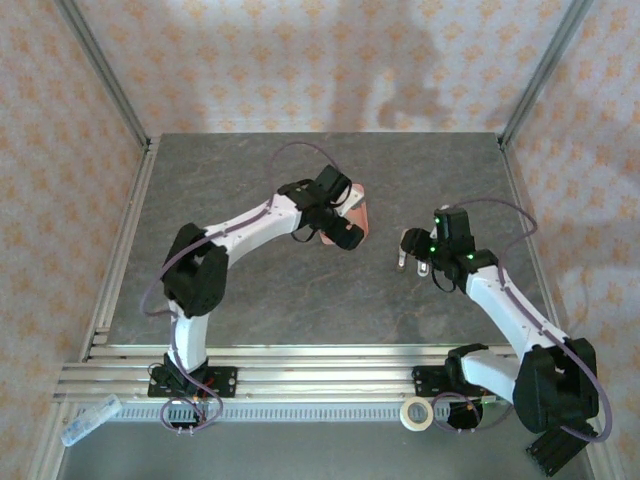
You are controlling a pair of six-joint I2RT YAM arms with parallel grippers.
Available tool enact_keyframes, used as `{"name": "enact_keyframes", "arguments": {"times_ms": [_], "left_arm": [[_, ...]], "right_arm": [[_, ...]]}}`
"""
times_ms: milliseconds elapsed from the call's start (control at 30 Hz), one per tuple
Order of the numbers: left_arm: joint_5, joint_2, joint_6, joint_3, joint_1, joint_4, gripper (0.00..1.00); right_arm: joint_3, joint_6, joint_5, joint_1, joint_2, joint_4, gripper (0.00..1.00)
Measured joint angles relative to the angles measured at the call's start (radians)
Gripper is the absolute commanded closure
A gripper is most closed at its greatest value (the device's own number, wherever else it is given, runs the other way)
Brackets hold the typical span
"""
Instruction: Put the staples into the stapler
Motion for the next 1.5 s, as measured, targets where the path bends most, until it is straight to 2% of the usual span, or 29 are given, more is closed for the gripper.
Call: {"name": "enact_keyframes", "arguments": {"times_ms": [367, 600, 1100, 1500], "left_arm": [[0.032, 0.178, 0.092, 0.165, -0.001, -0.134, 0.10], [0.056, 0.225, 0.130, 0.207, -0.001, -0.178, 0.12], [0.113, 0.226, 0.167, 0.215, -0.010, -0.274, 0.15], [0.148, 0.128, 0.177, 0.074, -0.106, -0.296, 0.15]], "right_arm": [[-0.027, 0.000, -0.020, 0.000, -0.039, -0.017, 0.48], [-0.026, -0.002, -0.026, 0.000, -0.034, -0.027, 0.48], [-0.019, -0.025, -0.065, 0.000, -0.010, -0.060, 0.47], [-0.019, -0.017, -0.062, 0.000, -0.092, -0.080, 0.48]]}}
